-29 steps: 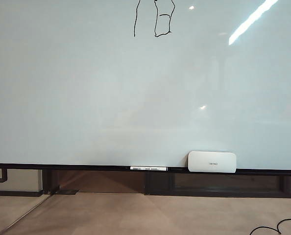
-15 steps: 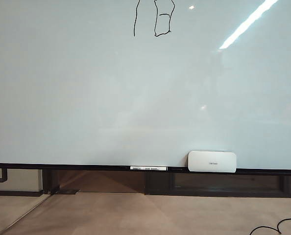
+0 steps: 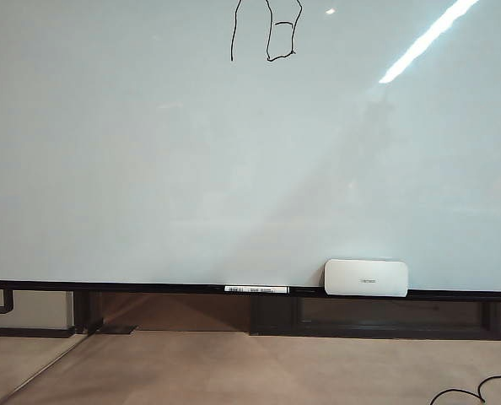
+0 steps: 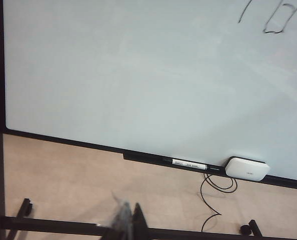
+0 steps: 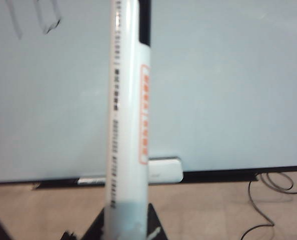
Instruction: Reach to the right to find the marker pen, pick it up, and write the number 18 on the whiteboard.
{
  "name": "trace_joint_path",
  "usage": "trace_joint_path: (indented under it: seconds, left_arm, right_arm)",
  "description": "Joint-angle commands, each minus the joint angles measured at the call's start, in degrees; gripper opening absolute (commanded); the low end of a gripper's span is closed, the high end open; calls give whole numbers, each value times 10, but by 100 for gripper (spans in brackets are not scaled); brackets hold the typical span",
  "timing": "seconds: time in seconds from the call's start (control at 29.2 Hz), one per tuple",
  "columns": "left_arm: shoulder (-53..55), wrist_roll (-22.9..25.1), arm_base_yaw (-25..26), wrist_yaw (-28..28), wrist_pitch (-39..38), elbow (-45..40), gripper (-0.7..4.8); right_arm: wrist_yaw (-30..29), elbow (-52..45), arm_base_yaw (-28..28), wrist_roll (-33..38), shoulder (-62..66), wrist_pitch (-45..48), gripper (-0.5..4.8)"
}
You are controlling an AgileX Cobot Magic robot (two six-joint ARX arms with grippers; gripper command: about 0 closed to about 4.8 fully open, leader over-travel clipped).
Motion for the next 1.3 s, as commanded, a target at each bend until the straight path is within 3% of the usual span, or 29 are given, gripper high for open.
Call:
trace_joint_path:
  seconds: [0.03,0.45,0.62,1.3]
  left_arm:
    - [0,-7,-1,2,77,-43,-5]
    - [0,23,-1,1,170,-182,-5]
    - [0,74,-1,0,214,-208,-5]
    - [0,73,-1,-12,219,-210,-4]
  right_arm:
    - [8,-45,0,-9,1,44,-4]
    - [-7,-208,1,-80,0,130,-4]
    - [-4,-209,0,-107,0,139,-4]
    - [8,-208,0,-107,0,132,-1]
